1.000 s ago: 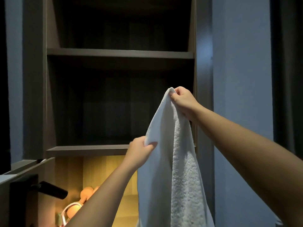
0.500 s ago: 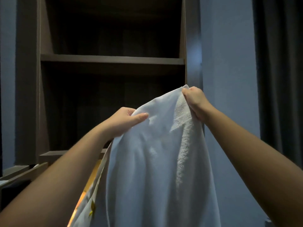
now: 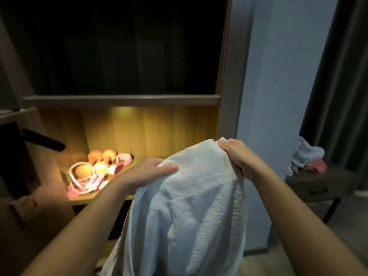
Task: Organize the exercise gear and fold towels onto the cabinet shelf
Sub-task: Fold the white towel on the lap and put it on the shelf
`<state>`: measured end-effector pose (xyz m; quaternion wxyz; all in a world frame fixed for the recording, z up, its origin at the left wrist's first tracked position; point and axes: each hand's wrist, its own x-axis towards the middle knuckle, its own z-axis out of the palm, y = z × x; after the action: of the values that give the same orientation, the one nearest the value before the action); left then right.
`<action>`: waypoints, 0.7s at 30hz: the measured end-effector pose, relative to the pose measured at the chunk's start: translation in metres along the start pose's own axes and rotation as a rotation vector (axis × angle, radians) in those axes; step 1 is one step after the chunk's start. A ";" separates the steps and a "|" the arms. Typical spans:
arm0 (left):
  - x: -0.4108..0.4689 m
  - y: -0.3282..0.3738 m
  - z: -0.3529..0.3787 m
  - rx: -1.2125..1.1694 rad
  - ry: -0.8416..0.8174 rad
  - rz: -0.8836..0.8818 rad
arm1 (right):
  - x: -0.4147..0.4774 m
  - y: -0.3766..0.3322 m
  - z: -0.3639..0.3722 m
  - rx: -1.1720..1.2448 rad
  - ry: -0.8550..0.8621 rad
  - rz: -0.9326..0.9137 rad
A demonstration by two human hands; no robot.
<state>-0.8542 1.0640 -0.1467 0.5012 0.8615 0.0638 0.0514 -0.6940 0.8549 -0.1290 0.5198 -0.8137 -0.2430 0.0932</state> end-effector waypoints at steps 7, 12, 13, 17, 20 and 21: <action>-0.008 -0.098 0.076 -0.094 -0.129 -0.267 | -0.035 0.109 0.050 -0.171 -0.126 0.171; -0.032 -0.161 0.121 -0.058 -0.201 -0.407 | -0.067 0.192 0.089 -0.361 -0.282 0.352; -0.035 -0.170 0.127 -0.059 -0.215 -0.405 | -0.071 0.207 0.095 -0.426 -0.300 0.375; -0.050 -0.197 0.137 0.263 -0.278 -0.292 | -0.082 0.252 0.113 -0.536 -0.320 0.454; -0.066 -0.217 0.127 0.436 -0.330 -0.295 | -0.085 0.268 0.120 -0.536 -0.331 0.537; -0.071 -0.222 0.123 0.435 -0.343 -0.308 | -0.086 0.271 0.122 -0.525 -0.328 0.551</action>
<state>-0.9189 1.0563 -0.4025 0.3107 0.9247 0.1177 -0.1861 -0.7365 0.8176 -0.4334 0.2047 -0.9276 -0.1110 0.2921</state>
